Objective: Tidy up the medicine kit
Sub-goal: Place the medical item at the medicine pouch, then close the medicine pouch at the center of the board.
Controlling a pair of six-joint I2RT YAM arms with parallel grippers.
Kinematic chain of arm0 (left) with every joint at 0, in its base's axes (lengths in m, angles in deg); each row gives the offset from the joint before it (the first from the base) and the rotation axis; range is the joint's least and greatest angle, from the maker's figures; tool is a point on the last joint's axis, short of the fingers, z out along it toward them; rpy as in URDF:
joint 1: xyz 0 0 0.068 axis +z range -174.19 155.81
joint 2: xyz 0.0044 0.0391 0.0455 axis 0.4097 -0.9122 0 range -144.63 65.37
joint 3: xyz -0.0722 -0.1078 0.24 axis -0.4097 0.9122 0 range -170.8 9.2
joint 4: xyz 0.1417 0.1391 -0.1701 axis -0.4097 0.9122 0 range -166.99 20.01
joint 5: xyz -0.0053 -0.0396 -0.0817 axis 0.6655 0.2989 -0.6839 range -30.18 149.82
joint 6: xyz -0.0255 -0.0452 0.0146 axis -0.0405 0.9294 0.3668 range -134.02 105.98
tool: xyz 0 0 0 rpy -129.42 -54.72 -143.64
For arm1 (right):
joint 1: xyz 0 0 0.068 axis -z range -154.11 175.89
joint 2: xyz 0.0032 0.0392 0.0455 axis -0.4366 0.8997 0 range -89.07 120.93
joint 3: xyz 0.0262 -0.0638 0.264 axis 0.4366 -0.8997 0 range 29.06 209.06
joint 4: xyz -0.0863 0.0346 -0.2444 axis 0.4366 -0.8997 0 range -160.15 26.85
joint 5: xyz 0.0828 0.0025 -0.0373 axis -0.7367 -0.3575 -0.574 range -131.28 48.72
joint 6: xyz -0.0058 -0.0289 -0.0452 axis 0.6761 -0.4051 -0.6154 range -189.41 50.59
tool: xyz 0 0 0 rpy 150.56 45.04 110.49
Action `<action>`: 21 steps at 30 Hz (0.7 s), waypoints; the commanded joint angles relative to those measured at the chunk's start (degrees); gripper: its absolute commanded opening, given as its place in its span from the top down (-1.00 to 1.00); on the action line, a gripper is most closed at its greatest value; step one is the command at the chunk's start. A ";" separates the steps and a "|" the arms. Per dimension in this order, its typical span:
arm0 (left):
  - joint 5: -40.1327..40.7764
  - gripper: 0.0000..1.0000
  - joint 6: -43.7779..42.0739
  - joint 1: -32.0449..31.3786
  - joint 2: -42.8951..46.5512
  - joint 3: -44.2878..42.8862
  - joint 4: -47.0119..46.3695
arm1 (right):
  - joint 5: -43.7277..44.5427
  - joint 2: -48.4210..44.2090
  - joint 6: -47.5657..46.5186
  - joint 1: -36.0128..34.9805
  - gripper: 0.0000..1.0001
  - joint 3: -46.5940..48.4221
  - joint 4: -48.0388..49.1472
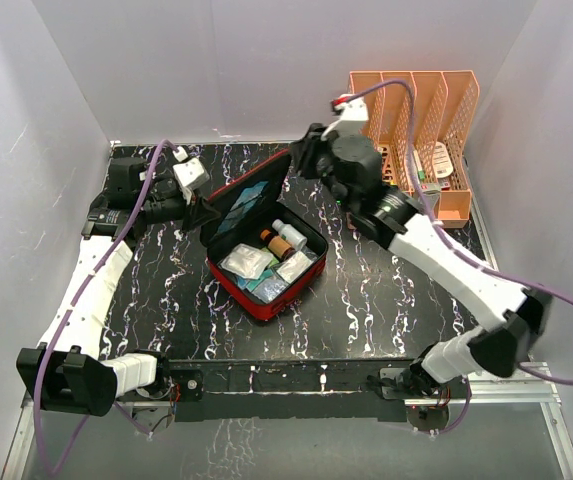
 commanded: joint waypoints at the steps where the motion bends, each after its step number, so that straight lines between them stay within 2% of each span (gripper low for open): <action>1: -8.61 1.00 -3.73 -0.68 0.18 -0.30 10.35 | 9.37 -5.88 0.20 0.68 0.52 -2.93 -1.00; 4: -12.47 1.00 -6.93 -0.81 0.31 0.91 13.73 | 9.56 -7.01 1.47 0.84 0.53 -4.80 -1.26; 5: -13.34 0.94 -8.44 -0.86 0.25 1.02 15.32 | 9.27 -6.95 1.79 0.86 0.53 -4.94 -1.39; 7: -14.37 0.75 -10.66 -1.09 -0.04 0.85 18.22 | 8.83 -6.58 2.38 0.91 0.52 -4.88 -1.61; 11: -15.47 0.12 -15.99 -1.55 -1.65 -1.03 25.50 | 8.14 -5.77 2.99 0.88 0.53 -4.96 -1.64; 15: -15.62 -0.35 -17.48 -1.90 -2.25 -1.95 28.56 | 7.33 -5.22 3.38 0.90 0.53 -5.10 -1.80; 17: -15.46 -0.47 -15.98 -1.99 -1.59 -1.68 26.87 | 7.03 -4.98 3.51 0.85 0.53 -5.14 -1.82; 21: -13.33 -0.63 -7.61 -2.00 -0.03 -0.88 19.52 | 5.97 -3.98 3.16 0.99 0.52 -4.79 -2.80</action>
